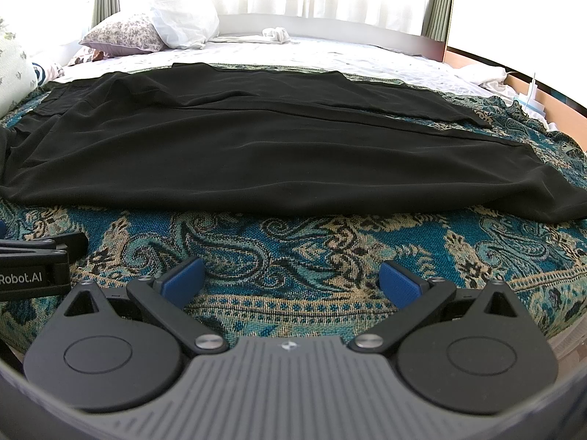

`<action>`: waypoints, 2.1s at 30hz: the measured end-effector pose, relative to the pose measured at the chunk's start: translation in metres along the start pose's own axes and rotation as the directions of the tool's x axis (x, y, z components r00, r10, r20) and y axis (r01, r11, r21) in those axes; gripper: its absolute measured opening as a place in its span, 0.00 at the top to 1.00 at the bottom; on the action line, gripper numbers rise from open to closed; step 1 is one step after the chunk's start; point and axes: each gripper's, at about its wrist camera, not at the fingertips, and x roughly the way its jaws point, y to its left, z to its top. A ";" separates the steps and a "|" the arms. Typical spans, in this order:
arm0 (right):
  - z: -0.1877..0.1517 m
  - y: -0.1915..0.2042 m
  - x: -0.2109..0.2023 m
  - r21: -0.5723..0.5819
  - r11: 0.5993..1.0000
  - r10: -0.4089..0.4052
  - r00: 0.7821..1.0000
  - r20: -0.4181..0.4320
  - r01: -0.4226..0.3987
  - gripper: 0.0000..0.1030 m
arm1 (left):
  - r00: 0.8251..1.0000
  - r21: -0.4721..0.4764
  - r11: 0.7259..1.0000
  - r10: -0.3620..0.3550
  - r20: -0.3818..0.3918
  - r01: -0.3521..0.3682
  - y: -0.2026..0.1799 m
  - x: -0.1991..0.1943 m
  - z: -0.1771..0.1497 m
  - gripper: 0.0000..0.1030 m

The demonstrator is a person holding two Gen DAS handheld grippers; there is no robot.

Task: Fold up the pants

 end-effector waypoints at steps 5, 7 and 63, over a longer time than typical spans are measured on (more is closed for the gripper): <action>0.000 0.000 0.000 0.000 1.000 0.000 1.000 0.000 0.000 0.00 | 1.000 0.000 1.000 0.000 0.000 0.000 0.000 0.000 0.000 0.00; 0.000 0.000 0.000 0.001 1.000 0.000 1.000 0.001 0.000 0.00 | 1.000 0.000 1.000 0.000 -0.001 0.000 0.000 0.000 0.000 0.00; 0.025 -0.326 0.050 0.666 0.692 -0.374 0.927 0.000 0.279 0.40 | 0.966 -0.449 0.862 0.257 -0.017 -0.237 0.232 0.117 0.099 0.20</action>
